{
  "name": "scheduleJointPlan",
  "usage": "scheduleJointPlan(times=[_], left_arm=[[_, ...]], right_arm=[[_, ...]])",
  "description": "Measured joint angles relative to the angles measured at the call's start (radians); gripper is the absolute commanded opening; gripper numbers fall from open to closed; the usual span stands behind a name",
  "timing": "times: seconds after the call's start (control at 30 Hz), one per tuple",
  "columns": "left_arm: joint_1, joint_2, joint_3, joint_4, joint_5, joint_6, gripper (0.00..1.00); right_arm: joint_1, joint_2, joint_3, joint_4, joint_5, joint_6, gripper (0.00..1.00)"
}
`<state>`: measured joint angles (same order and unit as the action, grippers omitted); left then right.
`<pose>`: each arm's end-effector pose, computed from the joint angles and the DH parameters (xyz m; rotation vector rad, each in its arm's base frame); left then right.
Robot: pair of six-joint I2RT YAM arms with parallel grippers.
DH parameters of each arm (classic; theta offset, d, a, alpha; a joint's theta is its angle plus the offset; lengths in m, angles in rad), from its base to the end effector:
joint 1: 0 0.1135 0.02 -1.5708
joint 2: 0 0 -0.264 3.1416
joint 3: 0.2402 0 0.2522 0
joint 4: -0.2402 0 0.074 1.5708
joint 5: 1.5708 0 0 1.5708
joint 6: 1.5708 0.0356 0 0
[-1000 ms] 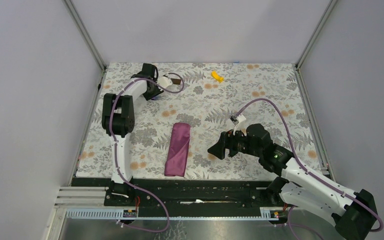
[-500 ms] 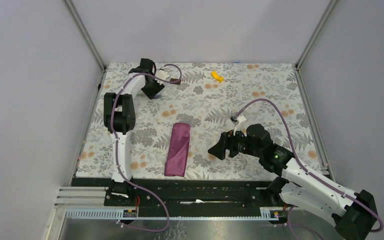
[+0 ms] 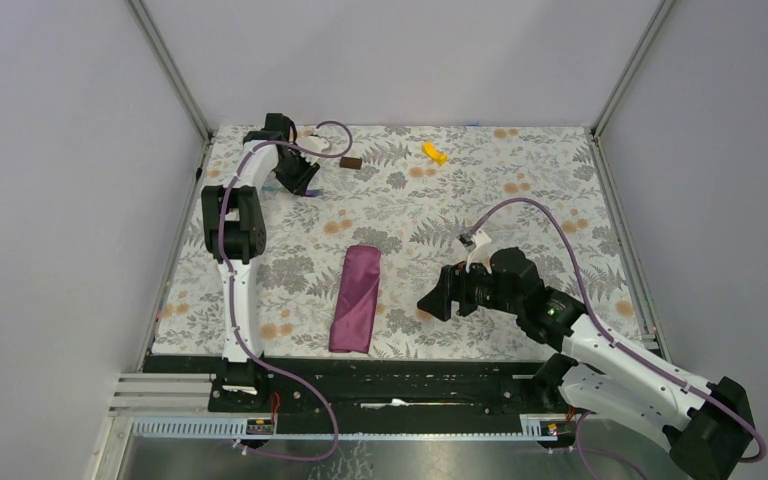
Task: Fold the napkin into a case and place the utensils inside
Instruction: Pick up the fork from the corner of the board, then insert the fork into the folded napkin.
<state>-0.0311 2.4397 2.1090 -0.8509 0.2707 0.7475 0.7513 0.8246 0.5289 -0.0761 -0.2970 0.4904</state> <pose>0.5133 -0.0255 0.1610 1.0839 2.4525 -0.1567 0.1341 0.1395 0.2541 -0.4819 2.0369 1.0812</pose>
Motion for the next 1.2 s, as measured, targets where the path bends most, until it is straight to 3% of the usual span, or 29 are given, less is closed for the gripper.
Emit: scheduleJointPlan(times=[0.17, 0.47, 0.57, 0.77, 0.93, 1.07, 1.2], left_arm=[[-0.003, 0.001, -0.002, -0.012, 0.011, -0.031, 0.21], [-0.017, -0.004, -0.011, -0.009, -0.017, -0.156, 0.12], [-0.019, -0.008, -0.017, -0.003, -0.029, -0.215, 0.01], [-0.032, -0.037, -0.071, 0.013, -0.028, -0.344, 0.0], [-0.051, -0.108, -0.19, 0.051, -0.009, -0.452, 0.0], [-0.079, -0.24, -0.406, 0.153, -0.037, -0.569, 0.0], [-0.106, -0.323, -0.525, 0.175, -0.068, -0.698, 0.0]], right_arm=[[0.0, 0.011, 0.014, -0.002, 0.001, -0.001, 0.79], [0.0, 0.005, 0.023, -0.002, 0.005, 0.001, 0.78], [0.0, -0.005, 0.023, -0.002, 0.01, 0.002, 0.78], [0.0, -0.027, 0.023, -0.002, 0.024, 0.008, 0.78], [0.0, -0.036, 0.023, -0.005, 0.042, 0.013, 0.78], [-0.001, -0.022, 0.023, -0.011, 0.054, 0.015, 0.78], [-0.001, 0.003, 0.022, -0.013, 0.073, 0.025, 0.79]])
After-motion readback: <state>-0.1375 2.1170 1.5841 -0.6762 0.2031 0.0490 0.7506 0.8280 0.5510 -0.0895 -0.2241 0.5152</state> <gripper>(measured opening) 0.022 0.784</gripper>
